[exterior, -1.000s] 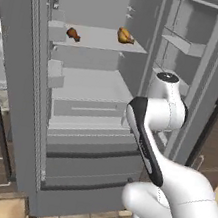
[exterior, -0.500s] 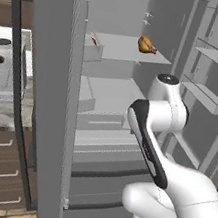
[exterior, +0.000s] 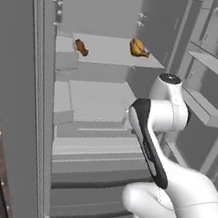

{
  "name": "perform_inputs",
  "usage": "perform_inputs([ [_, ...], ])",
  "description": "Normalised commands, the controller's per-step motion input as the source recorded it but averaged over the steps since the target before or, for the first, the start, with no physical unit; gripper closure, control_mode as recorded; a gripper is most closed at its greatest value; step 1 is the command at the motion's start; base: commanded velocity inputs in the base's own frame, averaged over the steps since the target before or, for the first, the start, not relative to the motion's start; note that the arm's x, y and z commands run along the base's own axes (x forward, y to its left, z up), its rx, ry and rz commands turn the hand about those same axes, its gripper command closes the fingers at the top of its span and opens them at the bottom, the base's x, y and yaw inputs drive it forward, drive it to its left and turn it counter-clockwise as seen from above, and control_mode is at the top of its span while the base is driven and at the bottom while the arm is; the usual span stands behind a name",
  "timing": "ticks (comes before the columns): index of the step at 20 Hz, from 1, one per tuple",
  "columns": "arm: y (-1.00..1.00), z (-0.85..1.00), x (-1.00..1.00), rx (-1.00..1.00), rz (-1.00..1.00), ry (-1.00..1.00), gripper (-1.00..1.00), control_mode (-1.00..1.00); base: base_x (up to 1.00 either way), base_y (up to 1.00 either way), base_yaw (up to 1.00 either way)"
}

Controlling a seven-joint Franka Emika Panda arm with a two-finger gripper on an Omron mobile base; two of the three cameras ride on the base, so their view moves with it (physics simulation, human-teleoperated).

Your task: Gather the broccoli and onion from the fridge and place them on a tray on the dining counter. Then gather the chicken drumsticks from the fridge and place them on the other tray.

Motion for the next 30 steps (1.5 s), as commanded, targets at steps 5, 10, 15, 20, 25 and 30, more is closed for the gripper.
perform_inputs([
  [5,0.00,0.00,0.00,0.00,0.00,0.00,-1.00,1.00,0.79,0.47,-0.03],
  [10,0.00,0.00,0.00,0.00,0.00,0.00,-1.00,1.00,0.30,0.02,0.00],
  [15,0.00,0.00,0.00,0.00,0.00,0.00,-1.00,1.00,0.07,0.00,0.00],
  [20,0.00,0.03,0.00,0.00,0.08,-0.12,-1.00,-1.00,0.00,0.00,0.01],
  [25,0.21,0.76,-0.06,-0.07,0.27,-0.27,-1.00,-1.00,0.00,0.00,0.00],
  [30,0.55,0.97,-0.10,-0.06,0.16,-0.22,-1.00,-1.00,0.00,0.00,0.00],
])
